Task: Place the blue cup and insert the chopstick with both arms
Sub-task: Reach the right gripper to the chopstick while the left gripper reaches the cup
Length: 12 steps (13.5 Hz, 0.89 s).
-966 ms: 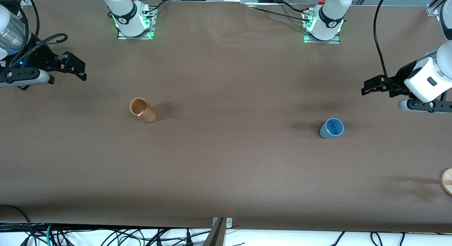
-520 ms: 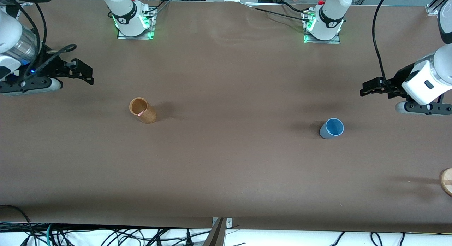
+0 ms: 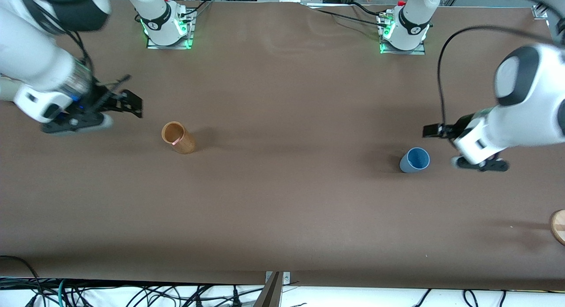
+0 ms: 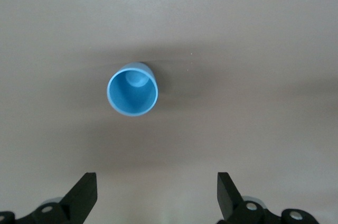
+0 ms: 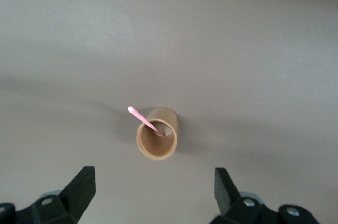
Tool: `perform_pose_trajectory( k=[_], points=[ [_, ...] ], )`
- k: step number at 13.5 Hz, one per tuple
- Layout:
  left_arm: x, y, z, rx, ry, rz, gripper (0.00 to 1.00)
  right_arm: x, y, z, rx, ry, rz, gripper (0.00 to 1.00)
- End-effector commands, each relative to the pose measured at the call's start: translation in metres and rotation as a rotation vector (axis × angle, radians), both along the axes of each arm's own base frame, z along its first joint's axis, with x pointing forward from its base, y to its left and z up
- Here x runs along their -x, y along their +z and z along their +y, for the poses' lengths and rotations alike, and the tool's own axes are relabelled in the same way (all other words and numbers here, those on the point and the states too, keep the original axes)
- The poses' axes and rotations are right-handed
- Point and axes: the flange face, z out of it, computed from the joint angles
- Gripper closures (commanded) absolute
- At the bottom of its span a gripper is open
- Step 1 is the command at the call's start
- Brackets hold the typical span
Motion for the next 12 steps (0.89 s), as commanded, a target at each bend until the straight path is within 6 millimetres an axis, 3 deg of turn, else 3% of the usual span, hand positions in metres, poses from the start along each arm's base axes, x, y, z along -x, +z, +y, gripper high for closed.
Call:
perform_pose_trajectory(
  k=[1,4,7,9,12],
  points=[
    [-0.015,-0.044,-0.003,0.005,0.011,-0.005,0.00,0.013,-0.042,0.020,-0.021,0.026,-0.033,0.00],
    [-0.018,-0.075,-0.018,-0.058,-0.034,-0.053,0.00,0.023,-0.095,0.022,-0.027,0.029,-0.071,0.00],
    [-0.020,-0.100,-0.018,-0.068,-0.035,-0.091,0.00,0.036,-0.143,0.022,-0.030,0.033,-0.101,0.00],
    [-0.018,-0.114,-0.017,-0.068,-0.034,-0.110,0.00,0.041,-0.160,0.028,-0.030,0.039,-0.100,0.01],
    [-0.011,-0.131,-0.017,-0.069,-0.034,-0.124,0.00,0.046,-0.179,0.028,-0.031,0.037,-0.106,0.10]
  ],
)
